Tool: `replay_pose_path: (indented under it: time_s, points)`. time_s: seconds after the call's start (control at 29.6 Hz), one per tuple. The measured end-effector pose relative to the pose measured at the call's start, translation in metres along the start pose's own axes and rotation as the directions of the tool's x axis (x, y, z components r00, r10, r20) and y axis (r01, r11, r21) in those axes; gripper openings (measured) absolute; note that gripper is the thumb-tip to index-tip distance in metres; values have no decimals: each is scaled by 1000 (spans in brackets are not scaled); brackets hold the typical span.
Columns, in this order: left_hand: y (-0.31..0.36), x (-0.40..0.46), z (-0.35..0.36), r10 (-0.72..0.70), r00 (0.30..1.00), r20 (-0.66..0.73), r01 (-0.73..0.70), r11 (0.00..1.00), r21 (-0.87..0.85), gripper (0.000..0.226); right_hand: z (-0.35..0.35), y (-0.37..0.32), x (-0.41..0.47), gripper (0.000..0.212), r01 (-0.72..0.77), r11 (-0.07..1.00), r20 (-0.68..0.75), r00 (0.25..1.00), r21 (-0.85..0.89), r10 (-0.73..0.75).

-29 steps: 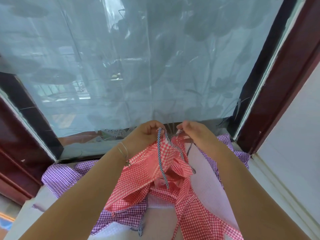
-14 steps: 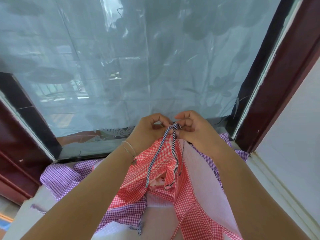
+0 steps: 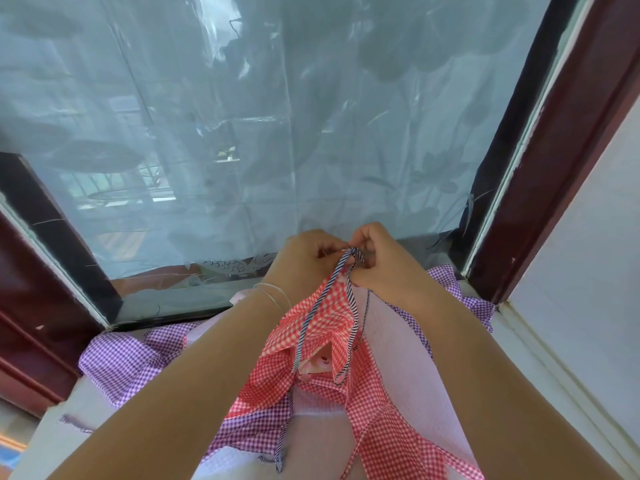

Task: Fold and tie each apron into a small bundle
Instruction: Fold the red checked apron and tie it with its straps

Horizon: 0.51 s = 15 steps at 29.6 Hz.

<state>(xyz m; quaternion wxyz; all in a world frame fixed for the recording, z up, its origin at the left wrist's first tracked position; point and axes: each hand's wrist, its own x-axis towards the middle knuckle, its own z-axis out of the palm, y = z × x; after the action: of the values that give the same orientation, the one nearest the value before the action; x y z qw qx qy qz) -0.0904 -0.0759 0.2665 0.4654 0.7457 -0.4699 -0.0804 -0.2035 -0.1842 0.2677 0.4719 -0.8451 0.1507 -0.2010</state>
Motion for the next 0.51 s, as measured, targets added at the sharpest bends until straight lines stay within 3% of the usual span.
replay_pose_path:
  time_s: [0.1,0.2,0.3,0.37,0.51]
  points:
    - [-1,6,6,23,1000,-7,-20,963,268,10,6,7,9,37,-144,988,54,989,64,140]
    - [-5,7,11,36,998,54,-53,933,356,12,12,14,19,40,-293,946,137,952,137,275]
    - [-12,9,6,-81,996,44,69,970,233,14,14,15,22,25,-370,919,248,911,136,330]
    - [-15,10,0,-138,989,58,135,989,55,17,17,17,21,7,-326,945,245,917,4,315]
    - [-22,11,-2,-159,984,81,167,981,-96,14,28,29,24,52,-231,963,91,965,-138,245]
